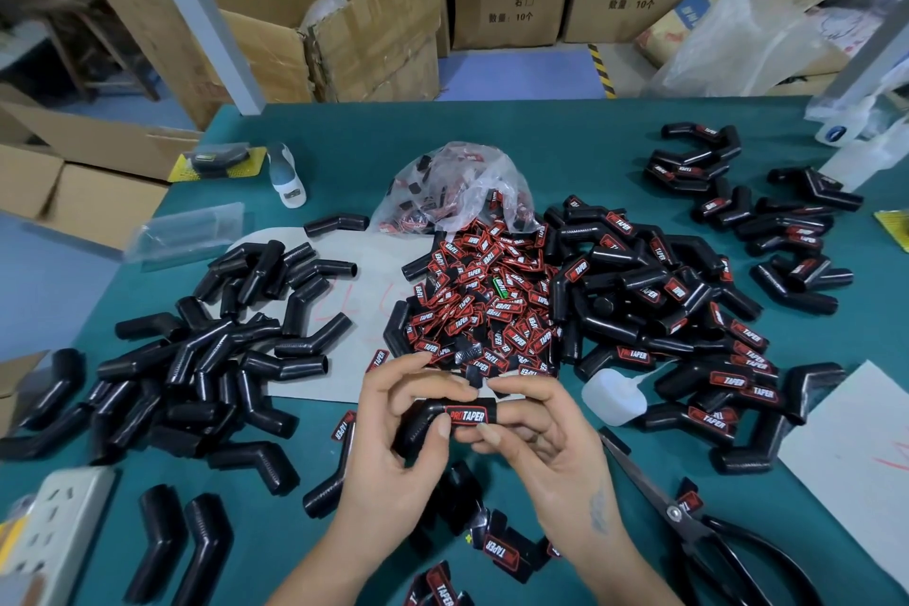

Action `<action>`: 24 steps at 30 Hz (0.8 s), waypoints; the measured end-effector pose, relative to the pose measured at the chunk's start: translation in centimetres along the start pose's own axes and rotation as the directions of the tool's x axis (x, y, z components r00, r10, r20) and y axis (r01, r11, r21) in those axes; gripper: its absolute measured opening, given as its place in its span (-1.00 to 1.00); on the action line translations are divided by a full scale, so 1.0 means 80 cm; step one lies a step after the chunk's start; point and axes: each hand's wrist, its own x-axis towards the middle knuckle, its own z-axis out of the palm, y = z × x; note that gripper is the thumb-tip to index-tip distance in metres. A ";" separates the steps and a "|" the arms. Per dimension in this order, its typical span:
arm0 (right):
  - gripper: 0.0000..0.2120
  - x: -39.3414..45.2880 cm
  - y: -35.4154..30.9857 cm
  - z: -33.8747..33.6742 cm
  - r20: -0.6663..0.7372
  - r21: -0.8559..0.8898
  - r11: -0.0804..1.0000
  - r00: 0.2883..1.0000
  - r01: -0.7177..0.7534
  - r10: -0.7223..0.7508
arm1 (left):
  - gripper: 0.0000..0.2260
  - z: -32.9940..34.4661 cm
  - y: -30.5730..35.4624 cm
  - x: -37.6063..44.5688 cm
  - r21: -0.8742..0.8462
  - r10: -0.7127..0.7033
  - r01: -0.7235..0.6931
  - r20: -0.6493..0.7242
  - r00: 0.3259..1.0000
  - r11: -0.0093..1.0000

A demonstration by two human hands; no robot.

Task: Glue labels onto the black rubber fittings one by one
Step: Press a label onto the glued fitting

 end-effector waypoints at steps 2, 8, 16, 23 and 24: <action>-0.67 -0.001 0.000 0.000 0.007 -0.004 1.000 1.000 0.005 -0.005 | -0.55 0.000 -0.002 0.001 -0.010 -0.004 0.004 -0.011 1.000 1.000; -0.64 -0.002 0.001 0.001 0.022 -0.018 1.000 1.000 -0.018 0.018 | -0.46 0.001 -0.006 -0.003 0.022 -0.007 0.008 -0.045 0.999 1.000; -0.71 -0.002 -0.005 0.002 0.028 -0.017 0.998 0.997 -0.068 0.068 | -0.45 0.000 -0.004 -0.003 0.107 0.020 -0.017 -0.033 0.999 0.994; -0.69 -0.001 -0.006 0.001 -0.032 -0.044 0.996 0.997 -0.073 0.071 | -0.46 0.000 0.003 0.000 0.046 0.014 -0.012 -0.035 0.999 0.999; -0.68 -0.001 -0.006 0.001 -0.068 -0.025 0.997 0.995 -0.078 0.076 | -0.46 0.001 0.004 0.000 0.001 -0.013 0.013 -0.042 0.999 1.000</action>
